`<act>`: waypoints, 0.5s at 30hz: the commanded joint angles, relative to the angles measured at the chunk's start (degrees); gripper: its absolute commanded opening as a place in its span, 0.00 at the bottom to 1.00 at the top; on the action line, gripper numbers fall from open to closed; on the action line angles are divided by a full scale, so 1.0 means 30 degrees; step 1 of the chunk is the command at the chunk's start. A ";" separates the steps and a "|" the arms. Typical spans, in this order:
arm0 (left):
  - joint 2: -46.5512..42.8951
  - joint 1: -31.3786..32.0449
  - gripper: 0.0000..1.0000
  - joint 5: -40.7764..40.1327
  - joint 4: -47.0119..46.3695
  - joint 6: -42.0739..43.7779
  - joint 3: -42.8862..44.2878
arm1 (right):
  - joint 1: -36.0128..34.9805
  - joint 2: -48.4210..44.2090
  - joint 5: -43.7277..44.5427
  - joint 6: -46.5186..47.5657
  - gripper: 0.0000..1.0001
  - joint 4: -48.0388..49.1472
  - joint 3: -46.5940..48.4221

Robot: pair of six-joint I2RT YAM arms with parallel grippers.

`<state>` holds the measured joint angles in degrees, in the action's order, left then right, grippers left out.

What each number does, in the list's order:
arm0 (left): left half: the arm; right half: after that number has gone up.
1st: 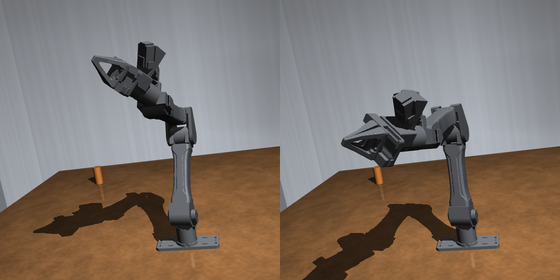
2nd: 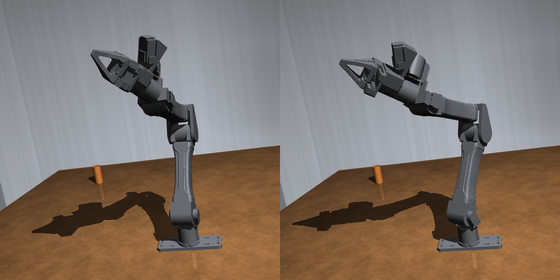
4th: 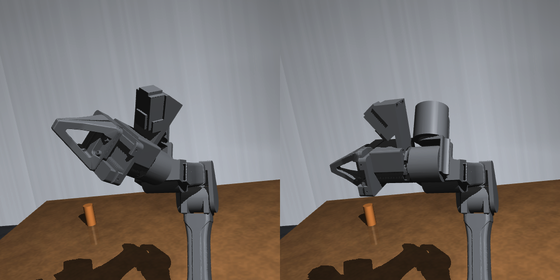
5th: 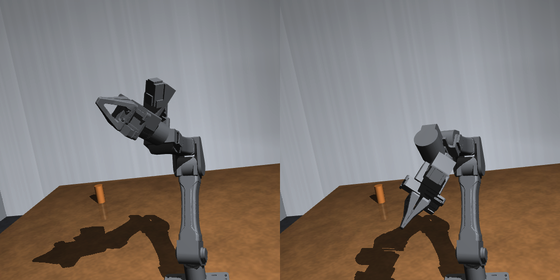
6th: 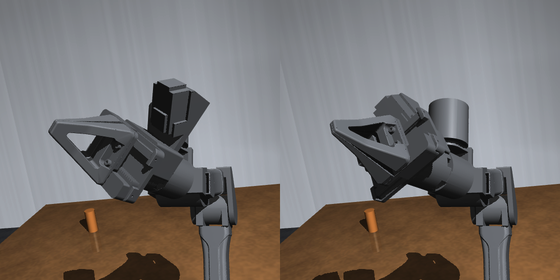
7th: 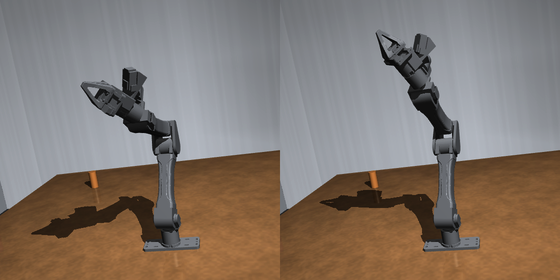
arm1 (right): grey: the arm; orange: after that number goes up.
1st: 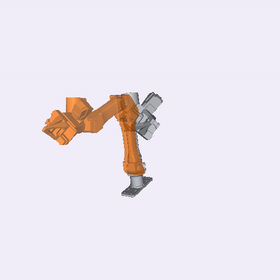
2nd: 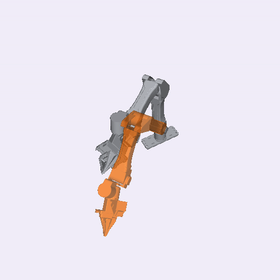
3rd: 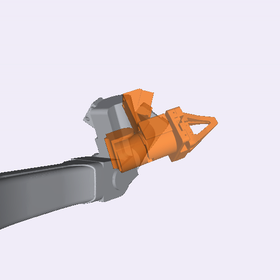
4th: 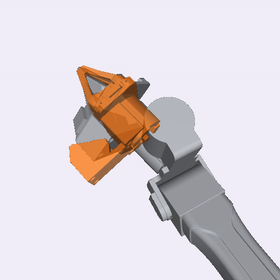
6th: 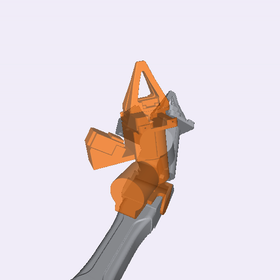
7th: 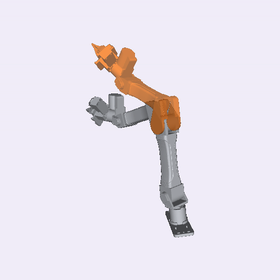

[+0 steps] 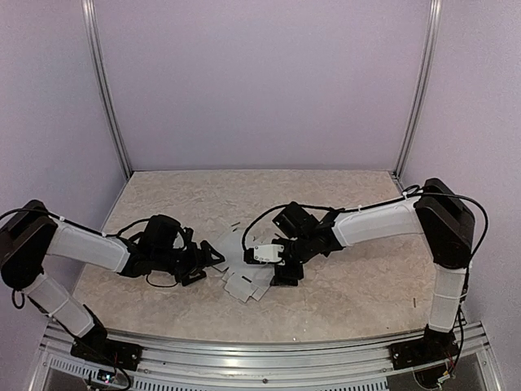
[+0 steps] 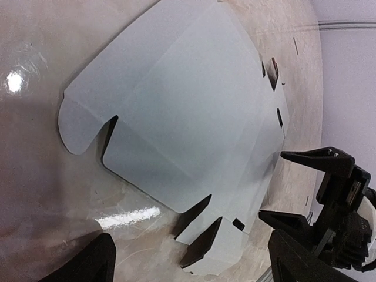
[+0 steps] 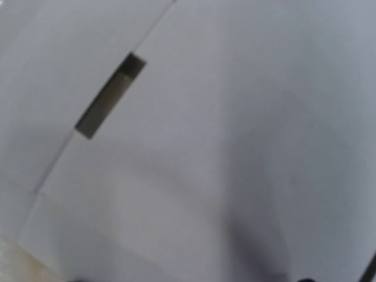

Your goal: Fold the paper box

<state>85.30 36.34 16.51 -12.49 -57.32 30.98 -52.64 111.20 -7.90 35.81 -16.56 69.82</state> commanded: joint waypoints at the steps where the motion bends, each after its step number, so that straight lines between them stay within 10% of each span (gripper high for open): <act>1: 0.1781 -0.0101 0.88 0.1077 -0.2060 -0.1455 0.0376 | 0.0042 0.0843 -0.0528 -0.0429 0.79 -0.0743 0.0616; 15: 0.4115 -0.0284 0.85 0.2829 -0.5579 -0.2337 0.1310 | 0.0054 0.0971 -0.1437 -0.0604 0.77 -0.0990 0.0603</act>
<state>98.02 35.59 24.23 -25.69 -63.66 35.97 -52.60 114.08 -11.79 34.22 -17.34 72.18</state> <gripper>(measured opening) 0.851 0.773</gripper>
